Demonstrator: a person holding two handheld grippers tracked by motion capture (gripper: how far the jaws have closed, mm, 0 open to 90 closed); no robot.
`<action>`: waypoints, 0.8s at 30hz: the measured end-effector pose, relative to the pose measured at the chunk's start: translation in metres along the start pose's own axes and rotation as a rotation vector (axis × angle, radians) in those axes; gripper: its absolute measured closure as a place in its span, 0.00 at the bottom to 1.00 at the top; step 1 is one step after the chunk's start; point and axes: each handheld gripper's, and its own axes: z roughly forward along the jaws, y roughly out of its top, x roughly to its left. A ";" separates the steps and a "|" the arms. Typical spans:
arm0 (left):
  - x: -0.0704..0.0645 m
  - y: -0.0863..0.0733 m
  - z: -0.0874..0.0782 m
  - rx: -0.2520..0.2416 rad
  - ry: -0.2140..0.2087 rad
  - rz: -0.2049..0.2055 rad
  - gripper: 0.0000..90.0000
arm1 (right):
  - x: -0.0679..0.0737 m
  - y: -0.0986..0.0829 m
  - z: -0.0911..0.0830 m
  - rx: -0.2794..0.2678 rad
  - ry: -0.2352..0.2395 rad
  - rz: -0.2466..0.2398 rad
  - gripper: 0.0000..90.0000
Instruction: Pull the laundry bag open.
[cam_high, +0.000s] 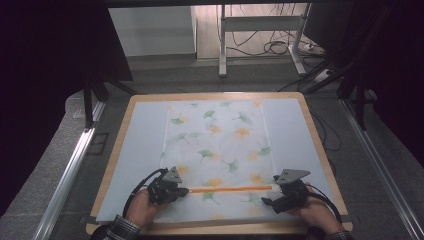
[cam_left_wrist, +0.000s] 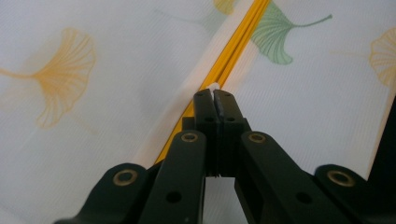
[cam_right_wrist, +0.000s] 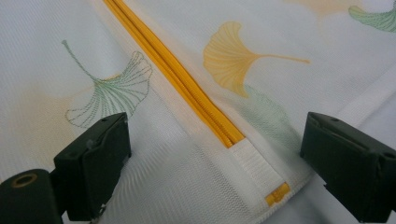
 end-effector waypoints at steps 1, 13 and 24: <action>0.001 -0.003 -0.002 0.003 0.007 -0.002 1.00 | 0.000 0.000 0.000 0.000 0.000 0.000 0.10; 0.014 -0.035 -0.025 0.011 0.060 -0.068 1.00 | 0.000 0.000 0.000 0.000 0.000 -0.001 0.10; 0.026 -0.065 -0.047 -0.016 0.098 -0.135 1.00 | 0.000 0.000 0.000 -0.001 0.000 -0.001 0.10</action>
